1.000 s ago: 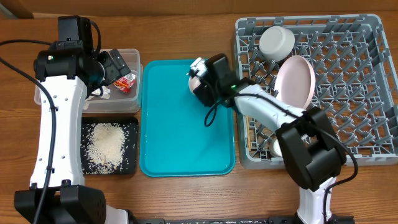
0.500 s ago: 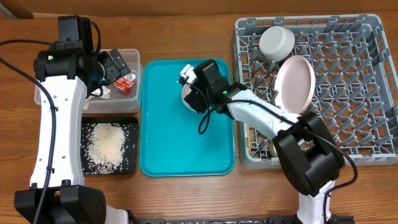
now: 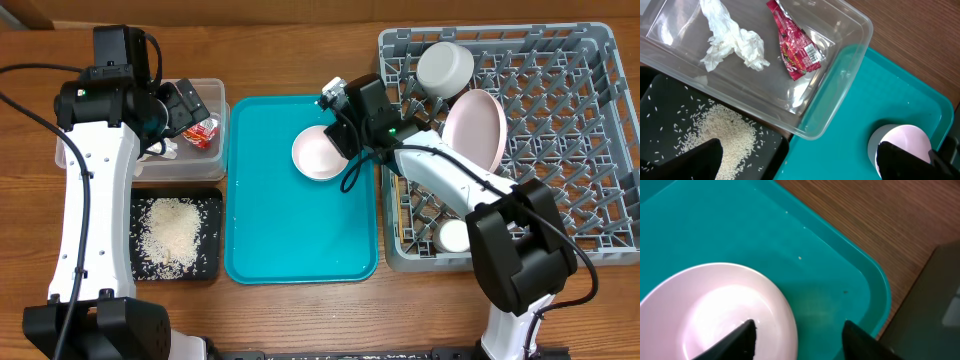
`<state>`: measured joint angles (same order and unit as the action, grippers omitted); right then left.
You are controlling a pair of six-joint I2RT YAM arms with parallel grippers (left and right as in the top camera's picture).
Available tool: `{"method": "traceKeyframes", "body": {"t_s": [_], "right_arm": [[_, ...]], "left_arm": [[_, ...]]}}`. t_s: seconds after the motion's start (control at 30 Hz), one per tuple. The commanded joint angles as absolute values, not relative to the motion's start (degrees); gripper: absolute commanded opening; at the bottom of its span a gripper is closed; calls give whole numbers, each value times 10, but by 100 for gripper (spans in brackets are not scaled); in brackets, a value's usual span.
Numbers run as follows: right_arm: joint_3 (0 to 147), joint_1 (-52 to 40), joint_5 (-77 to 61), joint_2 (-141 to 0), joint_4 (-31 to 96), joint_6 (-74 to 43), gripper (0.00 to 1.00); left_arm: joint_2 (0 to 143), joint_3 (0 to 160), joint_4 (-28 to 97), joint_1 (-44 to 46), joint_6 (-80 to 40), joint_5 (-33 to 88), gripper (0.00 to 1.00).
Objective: Sort waste into correct bins and load items into the dishwasher
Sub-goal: 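Lower the right gripper and close it on the white saucer's rim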
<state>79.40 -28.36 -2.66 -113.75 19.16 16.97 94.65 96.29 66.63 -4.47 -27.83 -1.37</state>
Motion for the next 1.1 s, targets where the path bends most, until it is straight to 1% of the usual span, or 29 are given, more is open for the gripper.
{"method": "traceKeyframes", "body": {"t_s": [0.0, 0.07, 0.27, 0.33, 0.5, 1.07], "right_arm": [[799, -278, -59, -1155, 197, 161, 42], [799, -278, -72, -1157, 204, 160, 38], [799, -278, -75, -1157, 232, 160, 38], [799, -278, -76, -1157, 246, 160, 36], [799, -278, -76, -1157, 256, 158, 28], [799, -280, -79, -1157, 293, 145, 27]], "left_arm": [[944, 967, 666, -41, -266, -19, 100], [944, 967, 666, -41, -266, -19, 100], [944, 967, 666, -41, -266, -19, 100], [944, 967, 666, -41, -266, -19, 100], [944, 967, 666, -41, -266, -19, 100], [944, 967, 666, -41, -266, -19, 100]]}}
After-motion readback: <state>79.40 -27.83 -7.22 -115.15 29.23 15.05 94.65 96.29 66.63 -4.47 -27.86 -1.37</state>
